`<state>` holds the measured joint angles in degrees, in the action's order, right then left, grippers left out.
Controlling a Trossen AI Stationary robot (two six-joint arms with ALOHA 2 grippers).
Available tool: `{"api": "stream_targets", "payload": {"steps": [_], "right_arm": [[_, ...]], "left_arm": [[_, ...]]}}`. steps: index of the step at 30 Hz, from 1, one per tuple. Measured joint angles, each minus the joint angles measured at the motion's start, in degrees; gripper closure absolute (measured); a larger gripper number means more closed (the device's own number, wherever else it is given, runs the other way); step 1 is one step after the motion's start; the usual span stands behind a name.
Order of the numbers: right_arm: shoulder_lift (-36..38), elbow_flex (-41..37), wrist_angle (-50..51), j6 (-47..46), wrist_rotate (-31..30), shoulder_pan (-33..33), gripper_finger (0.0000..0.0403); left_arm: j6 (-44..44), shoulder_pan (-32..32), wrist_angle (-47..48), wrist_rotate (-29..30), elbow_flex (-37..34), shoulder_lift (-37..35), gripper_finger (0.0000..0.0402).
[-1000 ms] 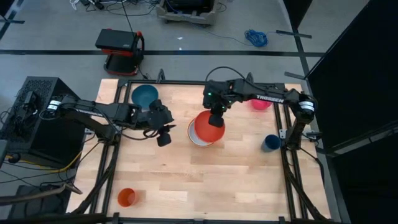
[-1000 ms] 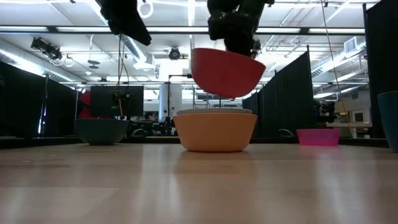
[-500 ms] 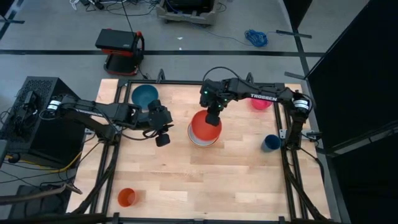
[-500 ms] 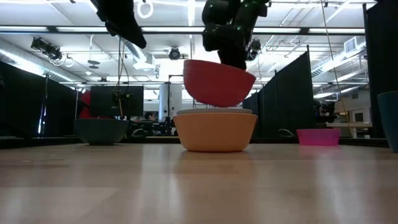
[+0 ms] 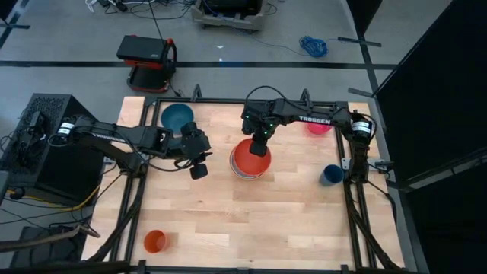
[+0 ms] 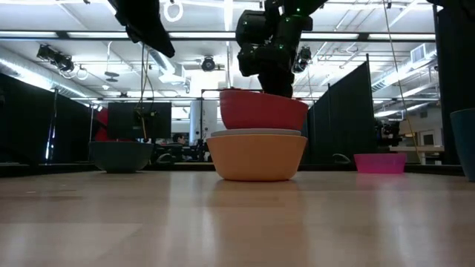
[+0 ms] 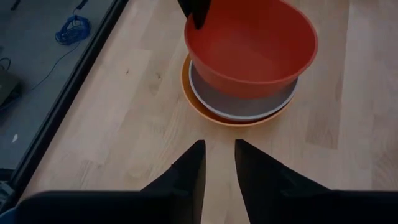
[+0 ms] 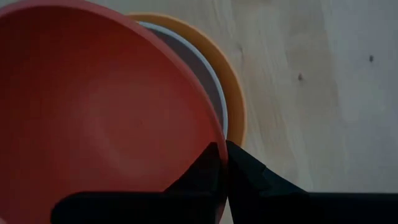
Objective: Nest bowls inside each other
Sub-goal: Stack the orange bowl on the white bowl
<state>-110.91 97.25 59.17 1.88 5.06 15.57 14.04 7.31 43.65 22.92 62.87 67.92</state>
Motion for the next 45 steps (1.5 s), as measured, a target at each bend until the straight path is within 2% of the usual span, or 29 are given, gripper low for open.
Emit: {"api": "stream_targets", "payload": {"steps": [12,26,45], "right_arm": [[-0.60,-0.02,-0.69,-0.11,-0.54,-0.15,0.0403],[-4.59,-0.08,-1.33,0.15,-0.34,-0.45,0.0403],[-4.90,1.36,-0.69,1.91,-0.28,-0.48,0.0396]], "left_arm": [[0.05,-0.01,-0.19,0.00,0.00,0.00,0.0324],[0.45,-0.01,-0.33,0.00,0.00,0.00,0.0331],[0.44,0.00,-0.40,0.00,0.00,0.00,0.0321]]}}
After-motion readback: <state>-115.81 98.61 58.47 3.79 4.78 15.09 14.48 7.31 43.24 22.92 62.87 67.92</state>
